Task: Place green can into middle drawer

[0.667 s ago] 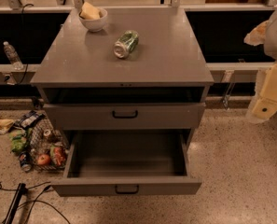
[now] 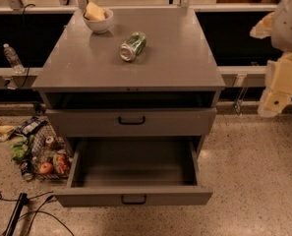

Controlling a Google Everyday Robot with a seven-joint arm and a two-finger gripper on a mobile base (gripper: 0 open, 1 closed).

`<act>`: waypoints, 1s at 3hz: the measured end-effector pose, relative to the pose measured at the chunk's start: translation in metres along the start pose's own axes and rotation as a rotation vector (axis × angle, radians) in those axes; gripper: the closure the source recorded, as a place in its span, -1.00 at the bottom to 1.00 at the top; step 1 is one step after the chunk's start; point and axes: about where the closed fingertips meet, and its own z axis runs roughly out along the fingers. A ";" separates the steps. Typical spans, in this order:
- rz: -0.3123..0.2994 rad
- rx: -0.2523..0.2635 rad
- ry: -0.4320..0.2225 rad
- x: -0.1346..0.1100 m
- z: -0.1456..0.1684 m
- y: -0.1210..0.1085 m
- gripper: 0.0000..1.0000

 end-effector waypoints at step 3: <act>-0.559 -0.048 -0.047 -0.075 0.077 -0.156 -1.00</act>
Offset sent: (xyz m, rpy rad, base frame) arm 0.1860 0.0243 0.0448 -0.2504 0.0630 0.6224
